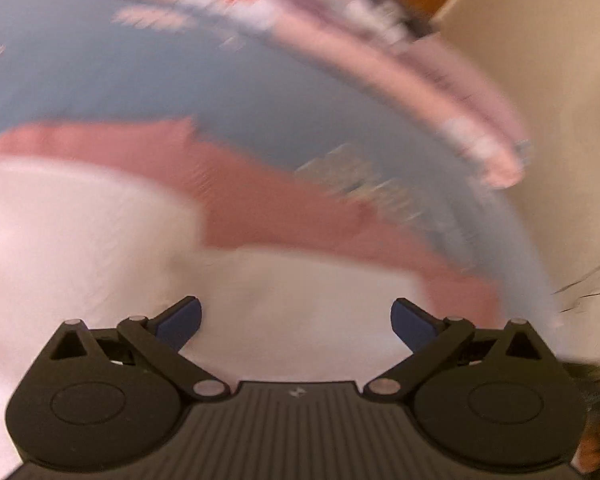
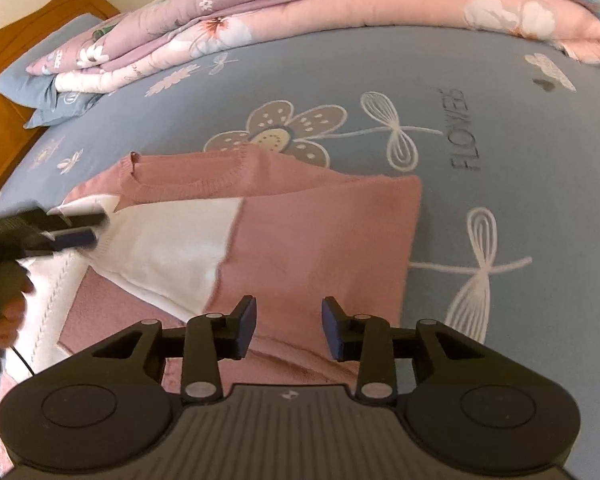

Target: Fold clothes

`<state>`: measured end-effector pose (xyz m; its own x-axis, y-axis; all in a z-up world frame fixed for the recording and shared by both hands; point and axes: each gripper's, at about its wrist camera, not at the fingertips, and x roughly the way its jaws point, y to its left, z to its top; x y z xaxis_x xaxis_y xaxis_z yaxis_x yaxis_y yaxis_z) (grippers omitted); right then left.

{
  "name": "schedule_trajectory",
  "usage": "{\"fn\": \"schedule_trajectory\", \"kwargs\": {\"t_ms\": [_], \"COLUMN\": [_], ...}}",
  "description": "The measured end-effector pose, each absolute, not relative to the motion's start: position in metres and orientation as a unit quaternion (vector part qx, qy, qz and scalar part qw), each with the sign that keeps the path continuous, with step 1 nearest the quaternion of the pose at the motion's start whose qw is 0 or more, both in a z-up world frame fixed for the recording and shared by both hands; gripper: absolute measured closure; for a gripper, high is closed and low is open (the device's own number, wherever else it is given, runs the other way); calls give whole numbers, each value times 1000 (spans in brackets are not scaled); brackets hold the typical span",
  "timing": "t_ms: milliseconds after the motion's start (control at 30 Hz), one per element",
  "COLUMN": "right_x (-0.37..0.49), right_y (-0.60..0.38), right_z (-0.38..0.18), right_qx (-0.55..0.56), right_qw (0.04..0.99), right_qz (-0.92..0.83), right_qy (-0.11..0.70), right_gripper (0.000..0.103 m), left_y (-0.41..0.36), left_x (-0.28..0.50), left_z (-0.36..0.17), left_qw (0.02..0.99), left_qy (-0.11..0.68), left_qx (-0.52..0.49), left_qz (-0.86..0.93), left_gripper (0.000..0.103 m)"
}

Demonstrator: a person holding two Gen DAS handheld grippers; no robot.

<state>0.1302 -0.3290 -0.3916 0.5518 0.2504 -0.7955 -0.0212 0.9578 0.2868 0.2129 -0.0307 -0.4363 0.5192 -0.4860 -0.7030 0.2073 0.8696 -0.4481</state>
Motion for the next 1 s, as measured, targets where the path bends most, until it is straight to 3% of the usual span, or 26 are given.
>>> {"fn": "schedule_trajectory", "kwargs": {"t_ms": [133, 267, 467, 567, 700, 900, 1000], "right_x": [137, 146, 152, 149, 141, 140, 139], "right_y": [-321, -306, -284, -286, -301, -320, -328], "right_z": [-381, -382, -385, -386, -388, -404, -412], "right_qx": [107, 125, 134, 139, 169, 239, 253], "right_qw": [880, 877, 874, 874, 870, 855, 852], "right_qz": [87, 110, 124, 116, 102, 87, 77], "right_qy": [454, 451, 451, 451, 451, 452, 451], "right_gripper": [60, 59, 59, 59, 59, 59, 59], "left_y": [-11, -5, -8, -2, -6, -55, -40], "left_x": [200, 217, 249, 250, 232, 209, 204], "left_z": [-432, -417, -448, -433, -409, -438, -453], "left_qw": [865, 861, 853, 868, 858, 811, 818], "left_qy": [445, 403, 429, 420, 393, 429, 432], "left_qx": [-156, -221, -212, -199, -254, -277, -275], "left_qz": [-174, -218, -209, -172, -213, -288, -264], "left_gripper": [3, 2, 3, 3, 2, 2, 2]}}
